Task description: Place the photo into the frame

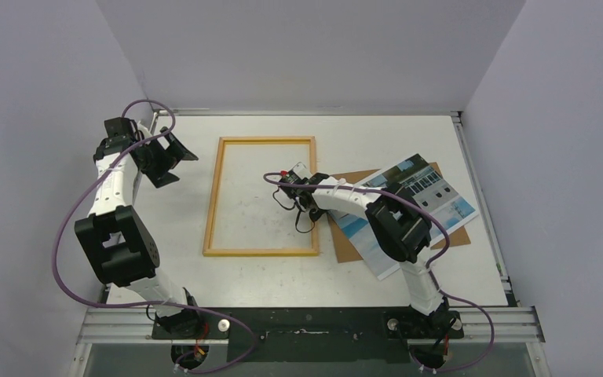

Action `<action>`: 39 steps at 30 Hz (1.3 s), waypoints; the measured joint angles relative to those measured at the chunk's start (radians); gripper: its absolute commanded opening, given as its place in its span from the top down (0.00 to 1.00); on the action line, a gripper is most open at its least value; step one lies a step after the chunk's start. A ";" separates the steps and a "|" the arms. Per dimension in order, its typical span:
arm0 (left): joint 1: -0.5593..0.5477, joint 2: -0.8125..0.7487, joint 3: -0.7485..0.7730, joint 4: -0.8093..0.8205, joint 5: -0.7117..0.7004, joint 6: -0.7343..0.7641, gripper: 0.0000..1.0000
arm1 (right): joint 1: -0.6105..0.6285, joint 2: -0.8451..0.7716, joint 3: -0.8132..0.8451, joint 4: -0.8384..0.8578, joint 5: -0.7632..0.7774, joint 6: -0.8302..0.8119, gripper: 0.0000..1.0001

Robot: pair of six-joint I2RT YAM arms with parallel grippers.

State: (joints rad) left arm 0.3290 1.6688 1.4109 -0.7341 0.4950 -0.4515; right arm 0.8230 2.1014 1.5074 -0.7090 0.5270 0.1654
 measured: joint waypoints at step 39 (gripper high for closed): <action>-0.082 0.041 0.008 0.000 0.037 0.000 0.12 | -0.046 -0.017 -0.026 0.091 -0.081 0.084 0.96</action>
State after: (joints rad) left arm 0.2466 1.7100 1.4185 -0.7341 0.5320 -0.4511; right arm 0.7773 2.0842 1.4818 -0.6182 0.4458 0.2493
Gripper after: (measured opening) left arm 0.885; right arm 0.051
